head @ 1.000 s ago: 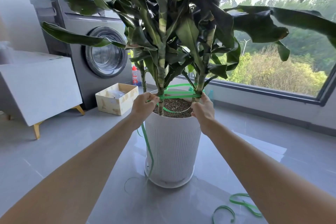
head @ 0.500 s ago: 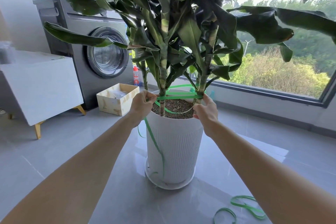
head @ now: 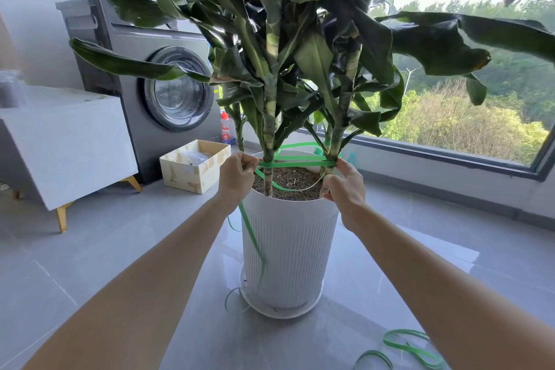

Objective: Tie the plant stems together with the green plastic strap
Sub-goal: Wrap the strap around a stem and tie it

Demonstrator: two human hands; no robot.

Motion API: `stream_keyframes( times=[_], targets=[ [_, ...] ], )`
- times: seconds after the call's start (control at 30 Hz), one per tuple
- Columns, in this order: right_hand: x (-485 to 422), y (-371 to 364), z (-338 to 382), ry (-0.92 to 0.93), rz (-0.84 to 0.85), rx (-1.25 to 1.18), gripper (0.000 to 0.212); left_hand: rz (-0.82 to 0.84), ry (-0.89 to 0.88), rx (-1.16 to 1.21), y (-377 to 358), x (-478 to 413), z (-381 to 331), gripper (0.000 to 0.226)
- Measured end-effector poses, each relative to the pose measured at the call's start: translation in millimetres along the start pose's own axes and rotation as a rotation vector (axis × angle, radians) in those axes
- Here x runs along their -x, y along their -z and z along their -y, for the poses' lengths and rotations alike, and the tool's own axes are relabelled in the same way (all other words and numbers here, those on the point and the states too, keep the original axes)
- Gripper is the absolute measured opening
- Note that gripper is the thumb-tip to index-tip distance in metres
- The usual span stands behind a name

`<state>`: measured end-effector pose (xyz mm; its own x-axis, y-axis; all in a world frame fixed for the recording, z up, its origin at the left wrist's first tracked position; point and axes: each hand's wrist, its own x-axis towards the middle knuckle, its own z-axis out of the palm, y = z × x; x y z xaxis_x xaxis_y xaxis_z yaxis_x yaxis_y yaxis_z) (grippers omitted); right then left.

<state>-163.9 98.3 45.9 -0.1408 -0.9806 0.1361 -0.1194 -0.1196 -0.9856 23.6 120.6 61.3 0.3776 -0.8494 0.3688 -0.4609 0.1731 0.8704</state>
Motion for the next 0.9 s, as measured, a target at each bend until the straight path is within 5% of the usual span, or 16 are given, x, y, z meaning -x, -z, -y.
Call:
stream_keyframes(
  times=[0.53,0.7,0.9],
  targets=[
    [11.4,6.0,8.9,-0.029,0.047,-0.02,0.071,-0.153,-0.088,-0.343,-16.1,1.9,4.0,0.014],
    [9.4,7.0,10.3,-0.041,0.062,-0.033,0.07,-0.208,0.101,-0.171,-13.0,1.8,6.1,0.039],
    [10.7,9.7,11.7,-0.035,0.078,-0.049,0.065,-0.179,0.062,-0.059,-14.3,1.3,4.9,0.016]
  ],
)
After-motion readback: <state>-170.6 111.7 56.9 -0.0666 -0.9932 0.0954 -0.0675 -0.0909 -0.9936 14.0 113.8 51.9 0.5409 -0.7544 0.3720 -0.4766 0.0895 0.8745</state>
